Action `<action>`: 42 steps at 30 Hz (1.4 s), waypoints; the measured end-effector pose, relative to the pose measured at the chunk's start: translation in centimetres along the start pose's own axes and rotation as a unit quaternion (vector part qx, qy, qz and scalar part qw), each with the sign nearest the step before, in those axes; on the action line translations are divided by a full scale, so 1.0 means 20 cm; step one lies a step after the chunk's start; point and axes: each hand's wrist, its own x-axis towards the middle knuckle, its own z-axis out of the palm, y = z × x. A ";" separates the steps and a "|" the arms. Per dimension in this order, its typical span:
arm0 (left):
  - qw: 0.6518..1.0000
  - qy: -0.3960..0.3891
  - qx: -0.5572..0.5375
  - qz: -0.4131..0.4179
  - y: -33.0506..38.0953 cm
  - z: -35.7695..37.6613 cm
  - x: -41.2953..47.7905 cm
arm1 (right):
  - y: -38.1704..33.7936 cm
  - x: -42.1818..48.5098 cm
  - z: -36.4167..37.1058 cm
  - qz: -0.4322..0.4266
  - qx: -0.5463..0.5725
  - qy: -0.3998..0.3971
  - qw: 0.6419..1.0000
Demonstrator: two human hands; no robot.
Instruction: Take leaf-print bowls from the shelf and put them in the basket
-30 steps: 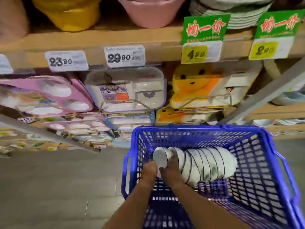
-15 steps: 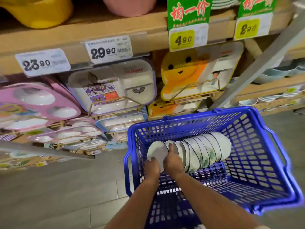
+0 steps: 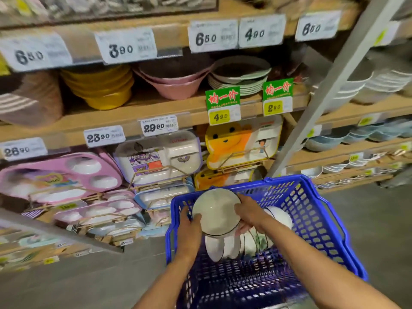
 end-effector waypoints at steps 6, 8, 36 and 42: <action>0.969 -0.076 -0.229 0.047 0.39 0.01 -0.13 | -0.27 -0.23 -0.23 -0.060 0.046 -0.024 0.997; 0.956 -0.071 -0.274 0.081 0.50 0.03 -0.20 | -0.34 -0.32 -0.26 -0.094 0.043 0.007 0.995; 0.933 -0.178 -0.258 0.178 1.00 1.42 -1.28 | 0.20 -1.33 -1.40 -0.276 0.541 0.282 0.743; 0.925 -0.247 -0.243 0.158 1.11 1.75 -1.48 | 0.37 -1.51 -1.77 -0.273 0.542 0.283 0.743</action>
